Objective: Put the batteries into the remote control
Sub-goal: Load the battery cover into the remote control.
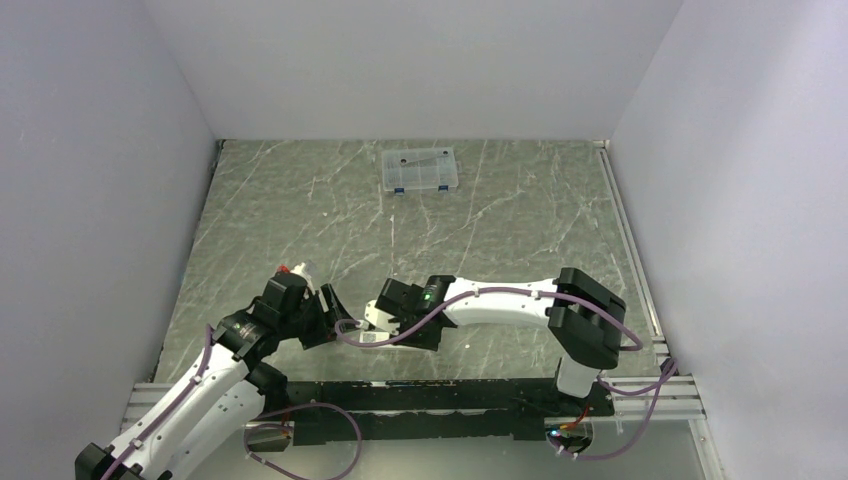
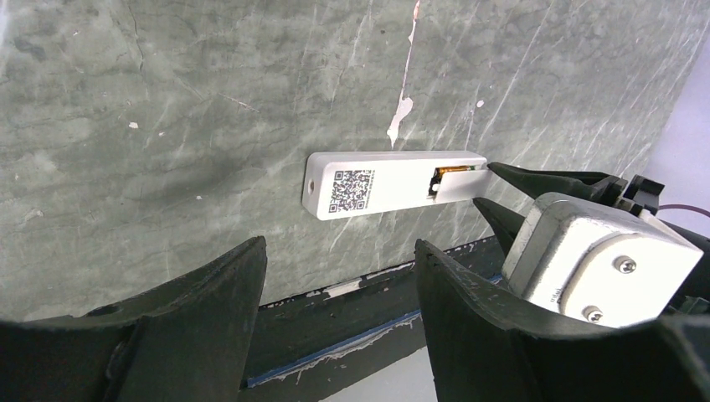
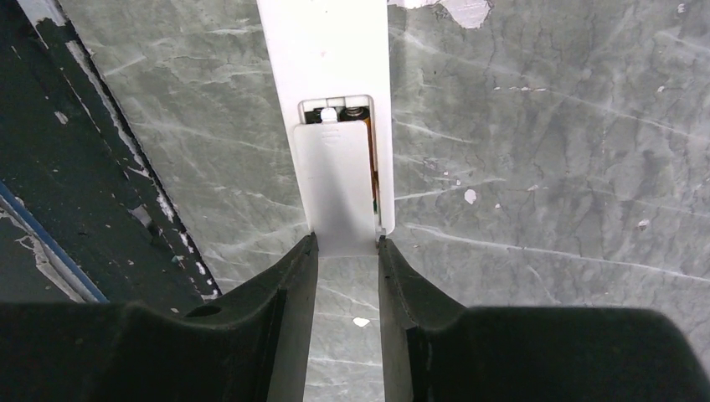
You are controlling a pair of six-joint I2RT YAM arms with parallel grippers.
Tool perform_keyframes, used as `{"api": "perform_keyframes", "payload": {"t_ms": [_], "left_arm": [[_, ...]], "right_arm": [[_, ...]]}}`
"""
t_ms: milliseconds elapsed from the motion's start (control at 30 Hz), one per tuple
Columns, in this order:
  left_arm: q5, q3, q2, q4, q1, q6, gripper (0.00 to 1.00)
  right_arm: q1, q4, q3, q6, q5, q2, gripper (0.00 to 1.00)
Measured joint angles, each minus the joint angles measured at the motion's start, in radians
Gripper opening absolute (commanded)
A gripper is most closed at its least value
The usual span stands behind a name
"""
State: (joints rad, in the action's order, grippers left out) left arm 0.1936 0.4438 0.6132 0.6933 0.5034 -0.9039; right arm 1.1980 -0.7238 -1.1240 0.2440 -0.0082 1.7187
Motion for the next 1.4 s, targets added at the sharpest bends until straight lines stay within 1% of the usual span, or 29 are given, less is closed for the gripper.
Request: {"api": "perform_keyframes", "payload": {"t_ms": [500,1000,1133,1267,1400], "left_arm": [[0.0,0.0,0.0,0.0,0.0,0.0,0.71],[0.0,0.0,0.0,0.0,0.0,0.0,0.71],[0.0,0.0,0.0,0.0,0.0,0.0,0.71],[0.0,0.0,0.01,-0.001,0.0,0.0,0.7],[0.001,0.0,0.035,-0.017,0.0,0.001,0.7]], "right_arm": [[-0.006,0.007,0.0,0.0,0.006,0.003,0.38],[-0.009,0.01,0.0,-0.003,0.009,0.0,0.46],[-0.011,0.01,0.0,-0.016,0.01,-0.024,0.49],[-0.014,0.01,-0.001,-0.042,0.021,-0.07,0.53],[-0.026,0.01,-0.001,-0.092,0.05,-0.117,0.56]]}}
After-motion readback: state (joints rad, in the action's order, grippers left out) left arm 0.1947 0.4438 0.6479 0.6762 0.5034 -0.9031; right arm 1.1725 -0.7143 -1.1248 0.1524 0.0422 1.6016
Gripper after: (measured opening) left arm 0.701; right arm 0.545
